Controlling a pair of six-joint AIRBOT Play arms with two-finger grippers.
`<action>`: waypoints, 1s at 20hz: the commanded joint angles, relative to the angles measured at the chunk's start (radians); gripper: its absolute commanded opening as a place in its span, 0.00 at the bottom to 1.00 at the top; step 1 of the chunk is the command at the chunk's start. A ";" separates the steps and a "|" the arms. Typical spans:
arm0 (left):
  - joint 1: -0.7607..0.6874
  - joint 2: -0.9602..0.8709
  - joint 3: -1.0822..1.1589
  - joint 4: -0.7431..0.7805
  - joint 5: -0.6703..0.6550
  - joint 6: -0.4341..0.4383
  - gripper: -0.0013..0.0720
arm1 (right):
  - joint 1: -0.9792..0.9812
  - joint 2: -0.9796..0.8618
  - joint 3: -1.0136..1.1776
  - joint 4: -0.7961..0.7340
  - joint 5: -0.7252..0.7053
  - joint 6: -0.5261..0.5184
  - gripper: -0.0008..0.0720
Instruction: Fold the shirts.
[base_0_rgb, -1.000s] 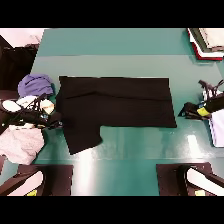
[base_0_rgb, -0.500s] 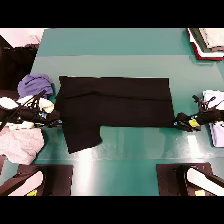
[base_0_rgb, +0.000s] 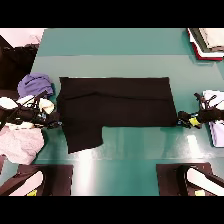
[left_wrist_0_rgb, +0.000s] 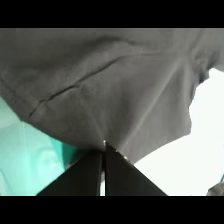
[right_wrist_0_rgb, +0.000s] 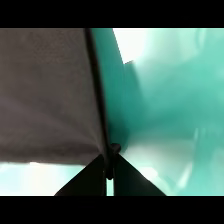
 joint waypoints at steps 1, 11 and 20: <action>-0.005 0.077 0.000 0.016 -0.129 0.007 0.05 | -0.001 0.048 0.087 -0.187 0.229 -0.005 0.03; -0.151 0.181 0.200 0.024 0.055 -0.055 0.05 | 0.019 0.210 0.269 -0.197 0.169 0.019 0.03; -0.151 -0.003 0.311 0.042 0.308 -0.076 0.05 | 0.156 -0.143 0.524 -0.199 0.142 0.057 0.03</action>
